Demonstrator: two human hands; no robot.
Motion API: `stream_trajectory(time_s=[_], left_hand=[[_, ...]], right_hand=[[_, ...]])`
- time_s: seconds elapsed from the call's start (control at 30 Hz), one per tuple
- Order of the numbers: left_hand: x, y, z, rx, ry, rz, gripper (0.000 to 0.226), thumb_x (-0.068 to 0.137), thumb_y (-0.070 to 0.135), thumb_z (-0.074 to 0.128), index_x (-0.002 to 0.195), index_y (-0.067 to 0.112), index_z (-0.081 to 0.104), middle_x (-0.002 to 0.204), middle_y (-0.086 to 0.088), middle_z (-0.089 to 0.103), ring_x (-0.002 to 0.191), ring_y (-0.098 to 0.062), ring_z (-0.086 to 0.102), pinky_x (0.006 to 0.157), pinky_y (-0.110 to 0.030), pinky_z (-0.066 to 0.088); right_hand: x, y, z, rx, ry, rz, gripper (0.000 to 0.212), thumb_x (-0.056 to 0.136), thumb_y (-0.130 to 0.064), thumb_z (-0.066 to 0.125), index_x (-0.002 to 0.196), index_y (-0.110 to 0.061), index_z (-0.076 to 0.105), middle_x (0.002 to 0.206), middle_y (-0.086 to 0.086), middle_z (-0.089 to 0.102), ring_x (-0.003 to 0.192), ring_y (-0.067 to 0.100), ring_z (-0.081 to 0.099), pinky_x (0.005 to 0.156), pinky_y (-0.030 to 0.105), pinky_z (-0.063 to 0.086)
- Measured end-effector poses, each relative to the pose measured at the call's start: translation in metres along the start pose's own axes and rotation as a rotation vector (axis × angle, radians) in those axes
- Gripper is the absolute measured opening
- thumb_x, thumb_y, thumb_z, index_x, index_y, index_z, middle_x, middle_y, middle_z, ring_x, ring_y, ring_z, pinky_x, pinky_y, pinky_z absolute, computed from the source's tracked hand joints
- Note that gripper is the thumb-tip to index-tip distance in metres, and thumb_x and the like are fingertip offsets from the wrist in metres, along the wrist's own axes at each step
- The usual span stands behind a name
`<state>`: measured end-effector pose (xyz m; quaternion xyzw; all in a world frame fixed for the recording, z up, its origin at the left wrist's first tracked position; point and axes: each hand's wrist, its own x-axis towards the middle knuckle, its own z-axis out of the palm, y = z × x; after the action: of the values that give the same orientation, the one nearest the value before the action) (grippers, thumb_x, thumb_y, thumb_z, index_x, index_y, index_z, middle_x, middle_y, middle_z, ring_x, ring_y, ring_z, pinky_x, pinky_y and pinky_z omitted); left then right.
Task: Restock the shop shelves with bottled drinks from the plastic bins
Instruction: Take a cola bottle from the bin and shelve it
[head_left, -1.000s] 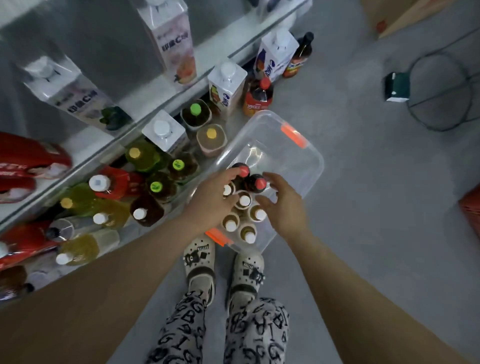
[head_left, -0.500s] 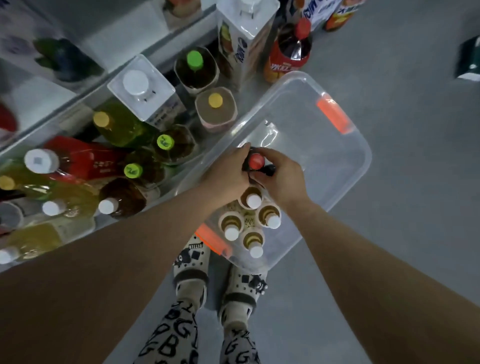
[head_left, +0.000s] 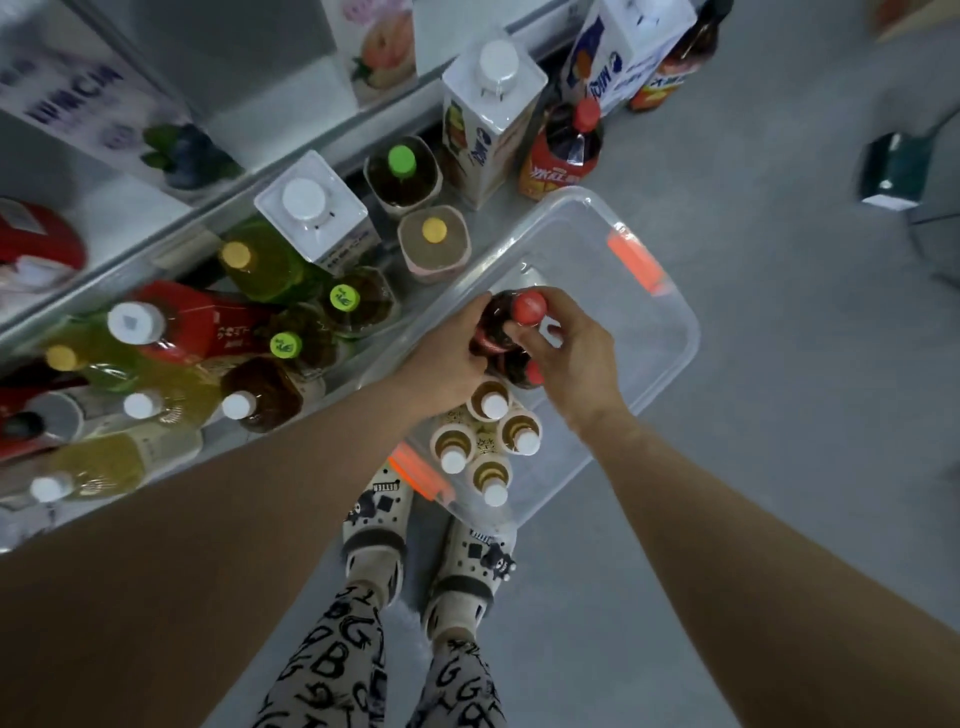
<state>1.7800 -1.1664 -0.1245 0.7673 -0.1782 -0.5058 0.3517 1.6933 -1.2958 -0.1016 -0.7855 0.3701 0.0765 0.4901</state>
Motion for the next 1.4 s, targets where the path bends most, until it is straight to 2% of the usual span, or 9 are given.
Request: stream_trajectory(time_s=[0.13,0.27,0.37,0.47,0.8,0.87,0.97,1.17,1.4], left_hand=[[-0.037,0.034,-0.011,0.022,0.047,-0.004,0.064,0.093,-0.001,0.045,0.15,0.026,0.031,0.143,-0.003,0.05,0.133,-0.019,0.045,0.109,-0.033,0.035],[-0.083,0.068,-0.021,0.023,0.083,0.015,0.065,0.093,0.001,0.05,0.149,0.028,0.033,0.138,0.006,0.051,0.126,-0.012,0.046,0.101,-0.023,0.035],[-0.122,0.095,-0.032,-0.037,0.095,0.046,0.071,0.089,0.003,0.06,0.15,0.028,0.033,0.141,0.003,0.053,0.129,-0.016,0.049,0.109,-0.035,0.04],[-0.165,0.127,-0.044,-0.084,0.107,0.064,0.078,0.084,0.008,0.07,0.15,0.024,0.033,0.137,0.006,0.054,0.128,-0.014,0.05,0.104,-0.023,0.038],[-0.329,0.223,-0.087,-0.147,0.267,0.172,0.081,0.077,0.032,0.08,0.146,0.024,0.039,0.135,-0.002,0.06,0.123,-0.018,0.056,0.108,-0.041,0.043],[-0.359,0.232,-0.094,-0.132,0.309,0.198,0.08,0.074,0.036,0.079,0.144,0.023,0.042,0.131,0.0,0.062,0.12,-0.016,0.058,0.104,-0.034,0.045],[-0.4,0.239,-0.1,-0.114,0.415,0.213,0.067,0.08,0.028,0.08,0.138,0.02,0.048,0.123,0.007,0.062,0.112,-0.01,0.058,0.092,-0.014,0.043],[-0.47,0.238,-0.115,-0.194,0.582,0.171,0.062,0.079,0.027,0.081,0.133,0.02,0.052,0.123,0.0,0.067,0.112,-0.015,0.063,0.101,-0.034,0.048],[-0.538,0.23,-0.152,-0.225,0.684,0.149,0.069,0.081,0.028,0.079,0.141,0.017,0.046,0.128,0.0,0.063,0.112,-0.014,0.061,0.102,-0.033,0.046]], right_hand=[[-0.022,-0.042,-0.032,0.037,0.06,-0.038,0.024,0.092,-0.037,0.068,0.114,-0.028,0.065,0.113,-0.007,0.069,0.107,0.014,0.064,0.099,0.038,0.05],[-0.052,-0.099,-0.076,0.069,0.03,-0.047,0.023,0.093,-0.032,0.07,0.114,-0.024,0.066,0.111,-0.007,0.068,0.105,0.007,0.065,0.093,0.021,0.051],[-0.076,-0.141,-0.105,0.059,-0.002,-0.071,0.014,0.094,-0.027,0.07,0.107,-0.025,0.066,0.102,-0.004,0.07,0.093,0.002,0.067,0.076,0.005,0.044],[-0.104,-0.183,-0.128,0.042,-0.032,-0.11,0.018,0.096,-0.03,0.067,0.109,-0.018,0.066,0.096,-0.005,0.069,0.082,-0.006,0.062,0.073,0.006,0.043],[-0.211,-0.313,-0.178,0.138,-0.092,-0.226,0.021,0.088,-0.055,0.066,0.097,-0.037,0.07,0.092,-0.009,0.074,0.095,0.015,0.071,0.09,0.052,0.057],[-0.233,-0.336,-0.179,0.113,-0.098,-0.272,0.023,0.089,-0.059,0.061,0.096,-0.038,0.068,0.09,-0.009,0.074,0.093,0.014,0.07,0.09,0.046,0.057],[-0.265,-0.369,-0.175,0.029,-0.123,-0.335,0.027,0.098,-0.054,0.053,0.1,-0.029,0.064,0.09,-0.011,0.068,0.089,0.01,0.065,0.08,0.017,0.051],[-0.32,-0.418,-0.158,-0.057,-0.252,-0.459,0.037,0.098,-0.043,0.06,0.128,-0.022,0.061,0.122,0.002,0.065,0.11,0.017,0.063,0.1,0.038,0.05],[-0.368,-0.475,-0.139,-0.093,-0.422,-0.545,0.052,0.094,-0.026,0.069,0.143,-0.025,0.05,0.118,-0.007,0.061,0.101,0.0,0.059,0.087,0.018,0.049]])
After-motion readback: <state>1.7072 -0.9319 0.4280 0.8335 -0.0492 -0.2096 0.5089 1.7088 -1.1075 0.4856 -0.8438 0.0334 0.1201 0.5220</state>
